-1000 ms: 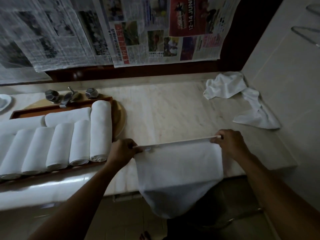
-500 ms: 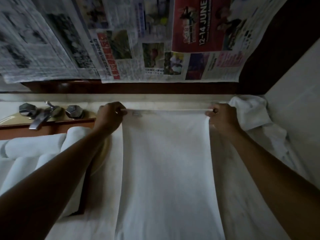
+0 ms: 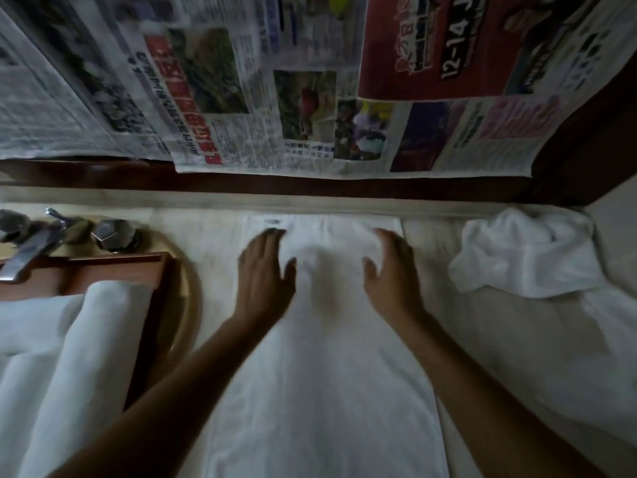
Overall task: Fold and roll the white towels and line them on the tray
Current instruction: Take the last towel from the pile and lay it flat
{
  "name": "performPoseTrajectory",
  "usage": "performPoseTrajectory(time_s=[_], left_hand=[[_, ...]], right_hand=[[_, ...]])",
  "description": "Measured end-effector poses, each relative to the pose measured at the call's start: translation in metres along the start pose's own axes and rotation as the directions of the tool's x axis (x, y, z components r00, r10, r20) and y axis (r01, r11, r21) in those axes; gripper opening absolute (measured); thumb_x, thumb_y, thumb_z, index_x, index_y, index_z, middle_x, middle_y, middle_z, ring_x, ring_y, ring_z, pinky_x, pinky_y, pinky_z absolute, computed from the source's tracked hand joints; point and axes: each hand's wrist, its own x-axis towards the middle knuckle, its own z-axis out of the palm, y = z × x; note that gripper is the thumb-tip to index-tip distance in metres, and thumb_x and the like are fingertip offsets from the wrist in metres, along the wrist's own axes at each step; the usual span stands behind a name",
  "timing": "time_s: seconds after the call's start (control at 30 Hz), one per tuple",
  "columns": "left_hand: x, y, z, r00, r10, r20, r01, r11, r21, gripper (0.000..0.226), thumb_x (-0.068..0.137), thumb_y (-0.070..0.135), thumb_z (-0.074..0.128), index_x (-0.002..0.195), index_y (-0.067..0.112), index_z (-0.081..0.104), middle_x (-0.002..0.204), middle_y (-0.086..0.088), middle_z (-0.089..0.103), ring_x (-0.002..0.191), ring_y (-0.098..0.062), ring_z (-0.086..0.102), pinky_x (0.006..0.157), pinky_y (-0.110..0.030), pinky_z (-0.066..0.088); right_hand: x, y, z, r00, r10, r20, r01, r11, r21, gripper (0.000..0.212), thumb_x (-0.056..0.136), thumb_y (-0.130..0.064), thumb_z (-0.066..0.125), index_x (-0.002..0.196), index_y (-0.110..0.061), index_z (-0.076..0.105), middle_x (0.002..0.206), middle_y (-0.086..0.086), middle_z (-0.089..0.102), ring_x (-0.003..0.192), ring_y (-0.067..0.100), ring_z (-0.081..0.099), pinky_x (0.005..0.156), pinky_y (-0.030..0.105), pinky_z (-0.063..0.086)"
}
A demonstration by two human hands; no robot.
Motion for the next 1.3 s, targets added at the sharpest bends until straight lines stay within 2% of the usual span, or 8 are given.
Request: performPoseTrajectory(time_s=[0.13, 0.2, 0.5, 0.73, 0.9, 1.03, 1.2, 1.3], left_hand=[[-0.002, -0.003, 0.049, 0.977, 0.048, 0.208, -0.056, 0.998, 0.036, 0.062, 0.105, 0.043, 0.030, 0.160, 0.016, 0.028, 0.168, -0.007, 0.025, 0.156, -0.023, 0.017, 0.127, -0.042, 0.012], [0.011, -0.024, 0.058, 0.964, 0.060, 0.260, -0.098, 0.986, 0.134, 0.065, 0.106, 0.050, 0.019, 0.163, 0.019, 0.018, 0.171, -0.004, 0.011, 0.158, -0.020, 0.004, 0.127, -0.040, 0.000], [0.057, -0.105, 0.030, 0.965, -0.017, 0.260, -0.070, 0.945, 0.320, 0.068, 0.105, 0.056, 0.012, 0.164, 0.022, 0.009, 0.172, 0.004, 0.002, 0.158, -0.015, -0.001, 0.127, -0.047, -0.001], [0.051, -0.080, 0.023, 0.971, -0.054, 0.233, -0.024, 0.948, 0.318, 0.071, 0.103, 0.052, 0.015, 0.164, 0.018, 0.008, 0.172, -0.003, -0.001, 0.158, -0.018, -0.007, 0.126, -0.052, -0.006], [-0.020, -0.009, 0.046, 0.968, 0.132, 0.212, -0.165, 0.976, 0.145, 0.066, 0.105, 0.040, 0.026, 0.164, 0.015, 0.013, 0.171, -0.004, 0.004, 0.158, -0.018, -0.002, 0.128, -0.047, -0.001], [-0.043, -0.046, 0.044, 0.948, 0.171, 0.267, -0.223, 0.958, 0.178, 0.064, 0.106, 0.047, 0.025, 0.163, 0.019, 0.020, 0.171, -0.002, 0.012, 0.158, -0.018, 0.007, 0.127, -0.047, 0.012], [-0.048, -0.103, 0.003, 0.982, -0.001, 0.187, -0.049, 0.964, 0.260, 0.065, 0.107, 0.046, 0.020, 0.163, 0.013, 0.020, 0.170, -0.007, 0.014, 0.158, -0.021, 0.008, 0.126, -0.051, 0.016], [-0.077, -0.083, -0.009, 0.989, 0.036, 0.146, -0.065, 0.978, 0.198, 0.064, 0.105, 0.037, 0.025, 0.162, 0.007, 0.020, 0.170, -0.012, 0.013, 0.158, -0.023, 0.006, 0.127, -0.052, 0.012]], right_hand=[[-0.005, -0.016, 0.051, 0.970, -0.114, 0.216, 0.135, 0.987, -0.086, 0.059, 0.101, -0.023, 0.053, 0.158, -0.020, 0.035, 0.167, 0.007, 0.023, 0.156, 0.023, 0.014, 0.127, 0.042, 0.016], [0.008, -0.003, 0.061, 0.958, -0.134, 0.254, 0.187, 0.962, -0.198, 0.056, 0.105, -0.039, 0.043, 0.158, -0.023, 0.034, 0.169, 0.006, 0.021, 0.157, 0.024, 0.012, 0.127, 0.046, 0.011], [0.059, 0.083, 0.033, 0.984, 0.015, 0.178, 0.066, 0.895, -0.440, 0.070, 0.103, -0.056, 0.019, 0.158, -0.014, 0.030, 0.166, 0.006, 0.028, 0.152, 0.030, 0.026, 0.120, 0.059, 0.022], [0.055, 0.063, 0.028, 0.980, 0.070, 0.186, 0.013, 0.911, -0.411, 0.069, 0.103, -0.056, 0.013, 0.162, -0.021, 0.015, 0.171, 0.005, 0.007, 0.158, 0.028, 0.003, 0.125, 0.059, 0.007], [-0.020, 0.005, 0.050, 0.984, -0.092, 0.151, 0.138, 0.935, -0.326, 0.064, 0.103, -0.041, 0.033, 0.161, -0.016, 0.027, 0.169, 0.012, 0.018, 0.157, 0.031, 0.011, 0.124, 0.059, 0.013], [-0.047, 0.036, 0.041, 0.956, -0.197, 0.220, 0.269, 0.885, -0.380, 0.060, 0.106, -0.047, 0.034, 0.158, -0.017, 0.037, 0.167, 0.007, 0.026, 0.156, 0.026, 0.018, 0.123, 0.057, 0.015], [-0.037, 0.104, -0.007, 0.992, -0.009, 0.124, 0.068, 0.874, -0.482, 0.064, 0.107, -0.050, 0.023, 0.155, -0.010, 0.040, 0.164, 0.013, 0.033, 0.151, 0.034, 0.029, 0.119, 0.059, 0.024], [-0.056, 0.096, -0.021, 0.999, 0.020, 0.036, -0.002, 0.901, -0.434, 0.064, 0.107, -0.048, 0.025, 0.156, -0.007, 0.037, 0.165, 0.018, 0.028, 0.151, 0.038, 0.027, 0.119, 0.059, 0.024]])
